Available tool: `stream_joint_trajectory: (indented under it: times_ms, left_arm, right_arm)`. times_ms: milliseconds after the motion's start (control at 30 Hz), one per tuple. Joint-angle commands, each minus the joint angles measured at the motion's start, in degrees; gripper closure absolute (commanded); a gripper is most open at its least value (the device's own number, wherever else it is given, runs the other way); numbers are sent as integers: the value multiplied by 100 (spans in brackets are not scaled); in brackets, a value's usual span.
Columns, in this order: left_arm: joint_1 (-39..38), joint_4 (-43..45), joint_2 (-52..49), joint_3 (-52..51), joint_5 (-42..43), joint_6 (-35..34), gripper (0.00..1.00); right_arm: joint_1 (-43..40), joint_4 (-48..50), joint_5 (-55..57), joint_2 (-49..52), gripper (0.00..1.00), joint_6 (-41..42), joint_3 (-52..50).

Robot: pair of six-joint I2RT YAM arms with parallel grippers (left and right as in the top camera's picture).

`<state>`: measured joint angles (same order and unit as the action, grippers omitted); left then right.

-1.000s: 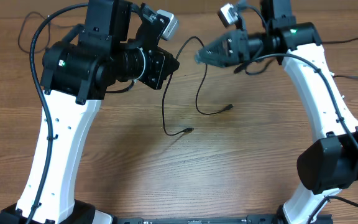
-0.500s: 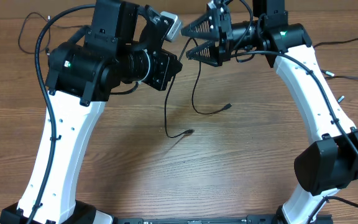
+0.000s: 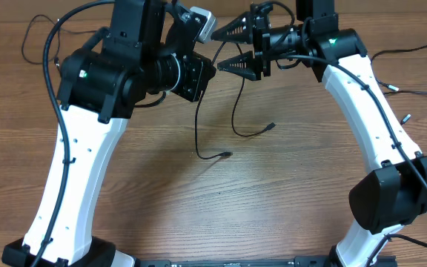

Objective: Untangle cables

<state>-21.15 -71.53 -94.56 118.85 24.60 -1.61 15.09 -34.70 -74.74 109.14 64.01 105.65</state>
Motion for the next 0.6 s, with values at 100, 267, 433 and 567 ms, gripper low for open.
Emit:
stream_joint_trajectory:
  times_ms: [100,267,433,567]
  left_arm:
    - [-31,13,-94,15,-153,-98,96]
    - [-31,-2,-96,15,-420,-98,96]
    - [-31,-4,-96,15,-446,-101,96]
    - [-31,-4,-96,15,-282,-103,96]
  right_arm:
    - [28,365,-205,-48,48,763,61]
    - [28,927,-444,-48,58,1427,61]
    - [28,938,-433,-50,66,1569,61]
    - [28,940,-284,-50,67,1567,61]
